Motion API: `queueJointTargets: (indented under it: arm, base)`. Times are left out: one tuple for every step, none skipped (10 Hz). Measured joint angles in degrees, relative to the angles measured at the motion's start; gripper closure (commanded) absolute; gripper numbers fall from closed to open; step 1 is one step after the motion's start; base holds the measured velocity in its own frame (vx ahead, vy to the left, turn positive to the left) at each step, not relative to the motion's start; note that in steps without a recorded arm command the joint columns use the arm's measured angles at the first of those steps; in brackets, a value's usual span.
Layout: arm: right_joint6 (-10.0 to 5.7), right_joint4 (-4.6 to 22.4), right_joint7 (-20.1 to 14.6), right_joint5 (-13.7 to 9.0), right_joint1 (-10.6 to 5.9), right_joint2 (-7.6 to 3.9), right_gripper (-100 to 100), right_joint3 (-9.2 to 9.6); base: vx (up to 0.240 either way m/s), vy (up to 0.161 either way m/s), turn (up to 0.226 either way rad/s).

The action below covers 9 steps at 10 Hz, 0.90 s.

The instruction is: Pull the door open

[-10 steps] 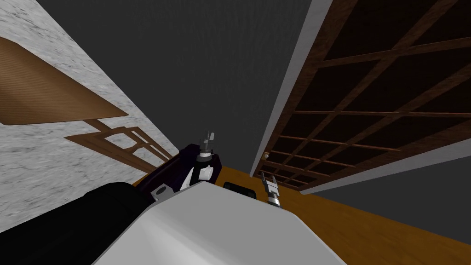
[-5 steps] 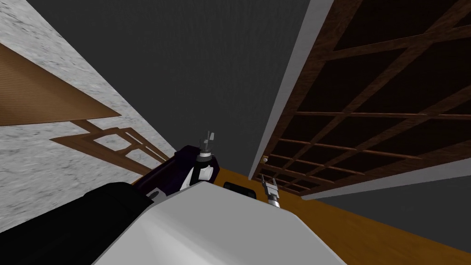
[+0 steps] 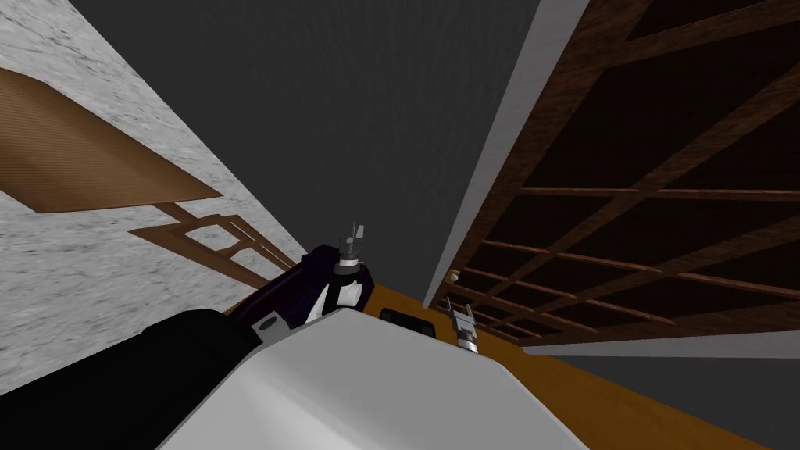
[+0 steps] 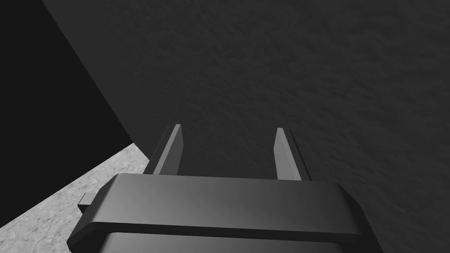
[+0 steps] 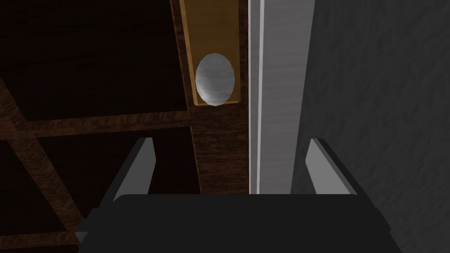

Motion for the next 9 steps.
queueJointTargets:
  arm:
    - [0.52, 0.2, -0.3, -0.4, -0.64, -0.43, -100, -1.06]
    - [0.53, 1.1, -0.9, -0.9, -1.14, -1.05, -100, -2.08]
    - [0.39, 2.7, -1.2, -1.3, -2.36, -1.13, -100, -3.2]
    - [0.34, 4.0, -1.4, -1.7, -3.37, -1.21, -100, -4.35]
    - [0.63, 4.3, -1.8, -2.1, -3.69, -1.68, -100, -5.54]
    - [1.58, 3.5, -2.0, -2.6, -3.61, -1.97, -100, -6.79]
    - [1.73, 4.3, -2.2, -2.8, -4.29, -2.08, -100, -7.38]
    - [1.37, 6.1, -2.5, -3.2, -5.42, -2.32, -100, -8.26]
    - [1.14, 7.3, -2.8, -3.6, -6.25, -2.46, -100, -9.34]
  base:
    - [-0.049, 0.059, 0.158]
    - [-0.037, 0.053, 0.235]
    - [-0.022, 0.042, 0.196]
    - [-0.004, 0.034, 0.21]
    - [0.015, 0.022, 0.191]
    - [0.017, 0.011, 0.06]
    - [0.015, 0.014, 0.12]
    - [0.026, 0.006, 0.194]
    - [0.035, 0.001, 0.254]
